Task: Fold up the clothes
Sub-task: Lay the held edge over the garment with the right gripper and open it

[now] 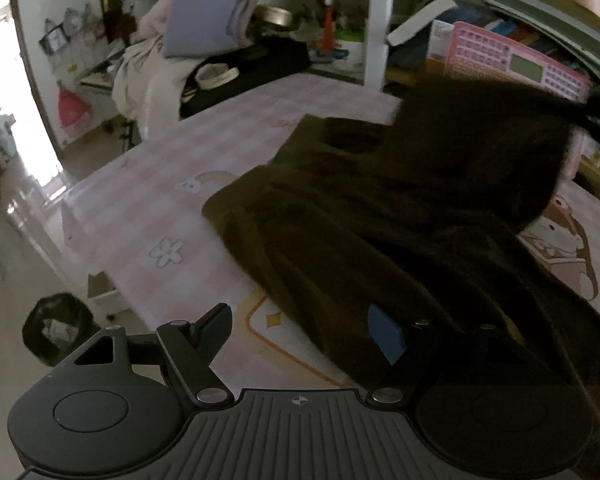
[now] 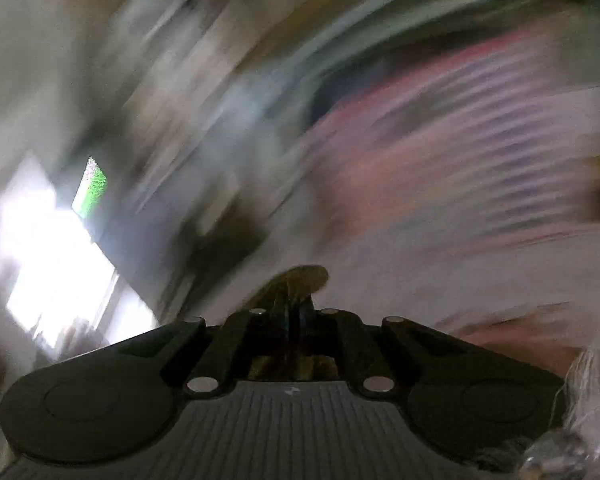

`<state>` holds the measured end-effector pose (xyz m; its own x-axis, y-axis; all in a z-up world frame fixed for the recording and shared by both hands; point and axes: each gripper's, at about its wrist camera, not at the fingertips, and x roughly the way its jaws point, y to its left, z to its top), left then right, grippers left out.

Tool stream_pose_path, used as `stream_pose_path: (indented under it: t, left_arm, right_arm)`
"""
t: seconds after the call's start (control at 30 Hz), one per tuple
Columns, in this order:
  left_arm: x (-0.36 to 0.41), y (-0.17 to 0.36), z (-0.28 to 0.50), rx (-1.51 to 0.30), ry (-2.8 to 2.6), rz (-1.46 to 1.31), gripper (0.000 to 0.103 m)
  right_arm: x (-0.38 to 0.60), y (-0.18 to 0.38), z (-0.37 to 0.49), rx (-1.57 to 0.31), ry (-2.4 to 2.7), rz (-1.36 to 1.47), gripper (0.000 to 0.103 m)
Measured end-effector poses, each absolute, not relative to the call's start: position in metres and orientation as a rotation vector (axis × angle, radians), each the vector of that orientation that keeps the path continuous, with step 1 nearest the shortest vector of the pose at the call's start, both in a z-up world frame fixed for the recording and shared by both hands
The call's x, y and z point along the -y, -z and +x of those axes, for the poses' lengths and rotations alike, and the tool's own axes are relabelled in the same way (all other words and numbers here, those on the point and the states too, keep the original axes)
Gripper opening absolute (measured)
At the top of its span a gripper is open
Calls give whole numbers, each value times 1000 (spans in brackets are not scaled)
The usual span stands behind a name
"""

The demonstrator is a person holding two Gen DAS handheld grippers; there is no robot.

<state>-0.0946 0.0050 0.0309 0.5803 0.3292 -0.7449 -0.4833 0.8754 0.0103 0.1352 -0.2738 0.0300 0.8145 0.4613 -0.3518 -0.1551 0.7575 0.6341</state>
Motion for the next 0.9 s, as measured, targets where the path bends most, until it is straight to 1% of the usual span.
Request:
stream_pose_path:
  t: [0.03,0.1,0.13,0.2,0.23,0.27,0.3,0.33,0.4,0.43,0.5,0.57,0.67,0.73,0.77,0.9]
  left_arm:
    - [-5,-30,-94,-826,-475,-204,77]
    - [-6,-27,-91,-837,-473,-221,77]
    - [-6,-26,-90,-843,-471,-229,77]
    - [-3,-25,-86,-847,-460,-231,77]
    - [0,-25,-84,-846,-449,-225,77]
    - [3,-26,-83,-844,-434,-216,77]
    - [7,-26,-82,-845,-423,-208,77]
    - [10,-25,-81,-847,-414,-200,77]
    - [16,-24,-81,-853,-404,-192,77]
    - [18,-25,-82,-852,-402,-191,77]
    - [19,-26,-84,-845,-407,-192,77]
    - [19,-26,-87,-841,-421,-198,77]
    - [17,-28,-90,-837,-441,-205,77]
    - [17,-29,-93,-832,-448,-204,77]
    - [17,-30,-93,-829,-451,-203,77]
    - [15,-30,-95,-827,-462,-207,77]
  right_arm:
    - [280,-28,137,-516,-307,662,4]
    - [301,-4,128,-653,-192,699,5]
    - [311,8,124,-720,-132,716,8]
    - [331,32,116,-852,-20,751,12]
    - [335,42,114,-895,-20,792,17]
    - [339,51,112,-929,-25,833,19]
    - [343,55,107,-901,-55,870,31]
    - [344,55,105,-889,-74,869,40]
    - [346,55,103,-878,-98,865,44]
    - [347,56,103,-877,-103,868,44]
    - [350,57,103,-875,-114,875,44]
    - [353,58,102,-875,-122,892,42]
    - [356,58,107,-884,-122,904,31]
    - [359,57,108,-881,-93,893,10]
    - [360,54,109,-874,-70,873,5]
    - [363,24,104,-750,-52,768,4]
